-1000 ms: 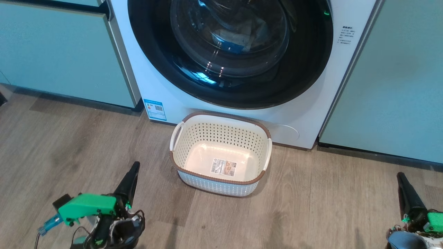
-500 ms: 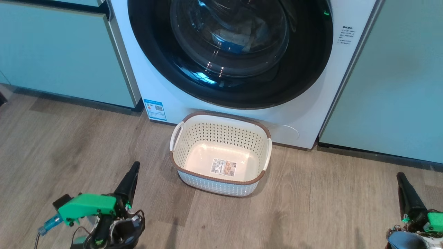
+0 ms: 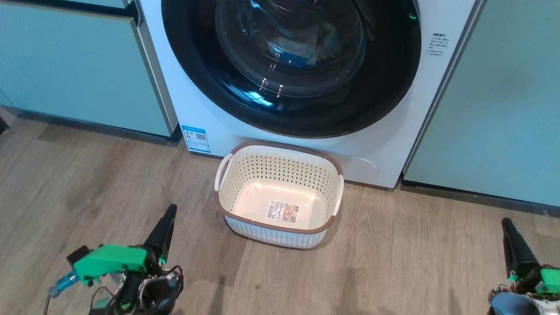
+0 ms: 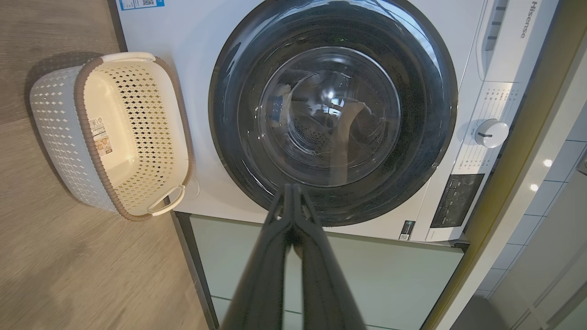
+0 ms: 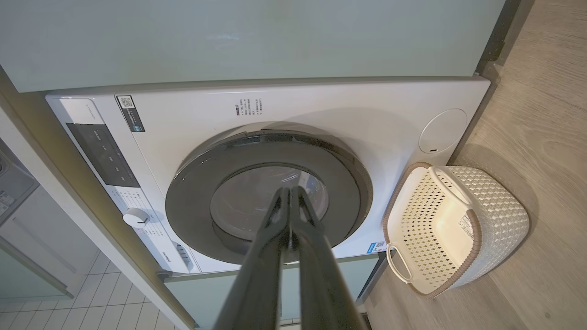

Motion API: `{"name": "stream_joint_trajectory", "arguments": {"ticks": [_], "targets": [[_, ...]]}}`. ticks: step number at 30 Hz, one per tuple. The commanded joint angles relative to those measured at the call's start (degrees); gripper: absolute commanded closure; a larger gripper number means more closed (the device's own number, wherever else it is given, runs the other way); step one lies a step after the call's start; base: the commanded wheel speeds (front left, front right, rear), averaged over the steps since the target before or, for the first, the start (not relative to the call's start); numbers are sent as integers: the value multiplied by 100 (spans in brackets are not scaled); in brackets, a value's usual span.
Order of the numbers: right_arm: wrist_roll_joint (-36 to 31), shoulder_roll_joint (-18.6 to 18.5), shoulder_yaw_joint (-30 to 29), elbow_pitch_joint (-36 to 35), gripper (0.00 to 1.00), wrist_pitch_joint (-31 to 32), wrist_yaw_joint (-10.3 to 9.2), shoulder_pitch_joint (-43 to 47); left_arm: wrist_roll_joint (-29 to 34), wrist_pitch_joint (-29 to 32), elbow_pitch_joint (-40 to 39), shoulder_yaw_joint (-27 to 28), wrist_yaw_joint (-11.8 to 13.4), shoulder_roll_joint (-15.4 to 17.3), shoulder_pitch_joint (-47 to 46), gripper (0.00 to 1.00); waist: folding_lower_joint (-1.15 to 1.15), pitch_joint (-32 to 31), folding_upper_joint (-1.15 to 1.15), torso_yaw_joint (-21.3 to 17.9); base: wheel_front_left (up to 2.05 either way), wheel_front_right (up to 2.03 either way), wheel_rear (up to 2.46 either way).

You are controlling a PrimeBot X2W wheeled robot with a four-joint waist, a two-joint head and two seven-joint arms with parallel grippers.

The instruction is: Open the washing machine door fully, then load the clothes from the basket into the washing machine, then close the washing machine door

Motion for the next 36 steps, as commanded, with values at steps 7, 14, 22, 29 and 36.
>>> {"name": "stream_joint_trajectory", "arguments": {"ticks": [7, 14, 22, 29, 36], "targets": [[41, -115, 92, -208, 100, 31, 20, -313, -33, 34, -203, 196, -9, 39, -142, 100, 0, 0, 0, 0, 0, 0, 0], [41, -115, 92, -208, 100, 31, 20, -313, -33, 34, -203, 196, -9, 39, -142, 100, 0, 0, 0, 0, 0, 0, 0], [41, -115, 92, -208, 100, 31, 20, -313, -33, 34, -203, 196, -9, 39, -142, 100, 0, 0, 0, 0, 0, 0, 0], [41, -115, 92, -208, 100, 31, 20, -313, -33, 34, -203, 196, -9, 39, -142, 100, 0, 0, 0, 0, 0, 0, 0], [41, -115, 92, -208, 100, 31, 20, -313, -33, 34, -203, 196, -9, 39, -142, 100, 0, 0, 0, 0, 0, 0, 0]]}}
